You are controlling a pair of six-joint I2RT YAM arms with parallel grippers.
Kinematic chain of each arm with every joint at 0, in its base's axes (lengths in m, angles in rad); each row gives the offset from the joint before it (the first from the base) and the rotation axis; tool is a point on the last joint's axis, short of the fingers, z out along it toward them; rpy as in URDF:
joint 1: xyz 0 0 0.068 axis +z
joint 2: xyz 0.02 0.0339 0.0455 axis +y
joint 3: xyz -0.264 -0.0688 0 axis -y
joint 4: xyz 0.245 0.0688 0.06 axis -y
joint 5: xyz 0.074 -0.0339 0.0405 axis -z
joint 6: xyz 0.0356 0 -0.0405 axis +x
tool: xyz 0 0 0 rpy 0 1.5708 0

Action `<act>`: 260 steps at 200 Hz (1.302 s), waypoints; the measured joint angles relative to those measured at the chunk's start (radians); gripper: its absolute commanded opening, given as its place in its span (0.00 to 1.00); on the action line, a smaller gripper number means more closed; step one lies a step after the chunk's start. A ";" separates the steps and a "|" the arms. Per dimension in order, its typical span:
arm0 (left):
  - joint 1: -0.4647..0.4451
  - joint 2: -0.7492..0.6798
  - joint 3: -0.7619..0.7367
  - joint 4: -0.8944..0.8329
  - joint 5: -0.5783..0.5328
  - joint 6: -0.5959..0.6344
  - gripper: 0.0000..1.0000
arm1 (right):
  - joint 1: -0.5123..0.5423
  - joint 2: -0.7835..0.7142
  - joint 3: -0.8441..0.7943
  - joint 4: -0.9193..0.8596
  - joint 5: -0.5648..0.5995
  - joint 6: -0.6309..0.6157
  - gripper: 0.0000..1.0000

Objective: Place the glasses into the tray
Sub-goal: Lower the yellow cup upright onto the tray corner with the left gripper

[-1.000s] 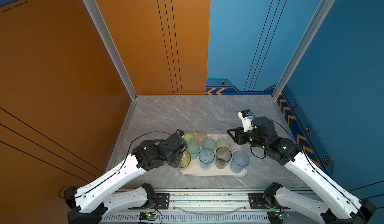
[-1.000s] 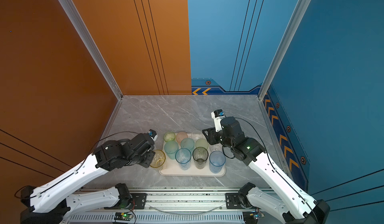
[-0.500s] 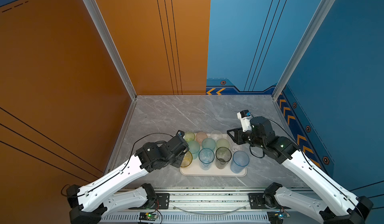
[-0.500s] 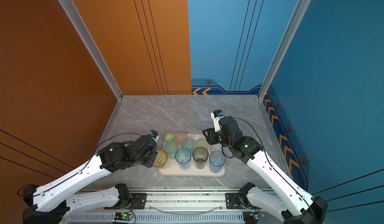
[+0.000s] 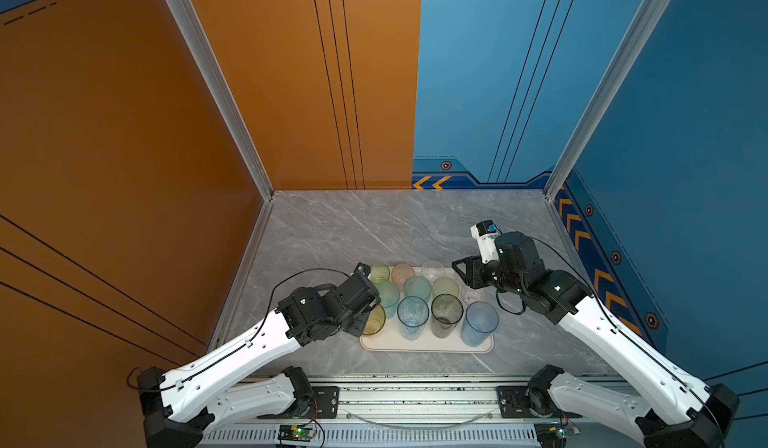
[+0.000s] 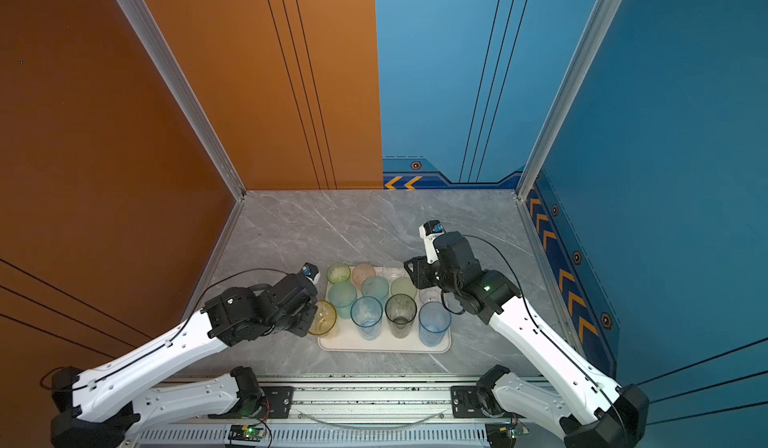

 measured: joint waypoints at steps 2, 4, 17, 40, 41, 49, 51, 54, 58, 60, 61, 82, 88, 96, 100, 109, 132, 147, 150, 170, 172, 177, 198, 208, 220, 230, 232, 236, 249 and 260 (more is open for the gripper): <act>0.000 0.000 -0.002 0.000 0.000 0.000 0.00 | 0.000 0.001 0.000 0.000 0.000 0.000 0.45; 0.000 0.000 -0.002 0.000 0.000 0.000 0.00 | 0.000 0.002 0.000 0.000 0.000 0.000 0.45; 0.002 0.001 -0.006 0.004 0.000 0.000 0.00 | 0.000 0.006 0.000 0.000 0.000 0.000 0.45; 0.003 -0.001 -0.021 0.025 0.000 0.000 0.00 | 0.000 0.012 0.000 0.000 0.000 0.000 0.45; 0.003 -0.001 -0.022 0.027 0.000 0.000 0.00 | 0.000 0.012 0.000 0.000 0.000 0.000 0.45; 0.005 -0.003 -0.034 0.039 0.000 0.000 0.00 | 0.000 0.014 0.000 0.000 0.000 0.000 0.45; 0.005 -0.003 -0.037 0.042 0.000 0.000 0.00 | 0.000 0.014 0.000 0.000 0.000 0.000 0.45; 0.007 -0.005 -0.043 0.048 0.001 0.000 0.00 | 0.000 0.014 0.000 0.000 0.000 0.000 0.45; 0.010 -0.006 -0.050 0.053 0.001 0.000 0.00 | 0.000 0.015 0.000 0.000 0.000 0.000 0.45; 0.011 -0.006 -0.053 0.055 0.001 0.000 0.00 | 0.000 0.016 0.000 0.000 0.000 0.000 0.45; 0.011 -0.006 -0.055 0.057 0.002 0.000 0.00 | 0.000 0.016 0.000 0.000 0.000 0.000 0.45; 0.024 -0.010 -0.076 0.076 0.010 0.003 0.00 | 0.000 0.018 0.000 0.000 0.000 0.000 0.45; 0.028 -0.010 -0.078 0.082 0.013 0.004 0.00 | 0.000 0.020 0.000 0.000 0.000 0.000 0.45; 0.032 -0.009 -0.079 0.090 0.015 0.004 0.00 | 0.000 0.022 0.000 0.000 0.000 0.000 0.45; 0.033 -0.009 -0.079 0.094 0.016 0.004 0.00 | 0.000 0.023 0.000 0.000 0.000 0.000 0.45; 0.035 -0.006 -0.079 0.106 0.020 0.005 0.00 | 0.000 0.026 0.000 0.000 0.000 0.000 0.45; 0.039 0.001 -0.080 0.128 0.035 0.008 0.00 | 0.000 0.029 0.000 0.000 0.000 0.000 0.45; 0.043 0.010 -0.081 0.142 0.043 0.013 0.00 | 0.000 0.029 0.000 0.000 0.000 0.000 0.45; 0.045 0.012 -0.082 0.145 0.043 0.015 0.00 | 0.000 0.029 0.000 0.000 0.000 0.000 0.45; 0.047 0.026 -0.082 0.159 0.055 0.020 0.00 | 0.000 0.029 0.000 0.000 0.000 0.000 0.45; 0.048 0.028 -0.082 0.161 0.056 0.022 0.00 | 0.000 0.029 0.000 0.000 0.000 0.000 0.45; 0.050 0.031 -0.082 0.164 0.060 0.023 0.00 | 0.000 0.029 0.000 0.000 0.000 0.000 0.45; 0.056 0.043 -0.082 0.170 0.069 0.027 0.00 | 0.000 0.032 0.000 0.000 0.000 0.000 0.45; 0.058 0.047 -0.082 0.171 0.072 0.029 0.00 | 0.000 0.033 0.000 0.000 0.000 0.000 0.46; 0.058 0.051 -0.082 0.172 0.079 0.031 0.00 | 0.000 0.035 0.000 0.000 0.000 0.000 0.46; 0.059 0.055 -0.082 0.172 0.087 0.031 0.00 | 0.000 0.036 0.000 0.000 0.000 0.000 0.46; 0.060 0.056 -0.082 0.172 0.089 0.031 0.00 | 0.000 0.036 0.000 0.000 0.000 0.000 0.46; 0.062 0.058 -0.082 0.172 0.092 0.031 0.00 | 0.000 0.037 0.000 0.000 0.000 0.000 0.46; 0.068 0.064 -0.084 0.172 0.095 0.031 0.00 | 0.000 0.040 0.000 0.000 0.000 0.000 0.46; 0.069 0.069 -0.084 0.175 0.097 0.031 0.00 | 0.000 0.043 0.000 0.000 0.000 0.000 0.46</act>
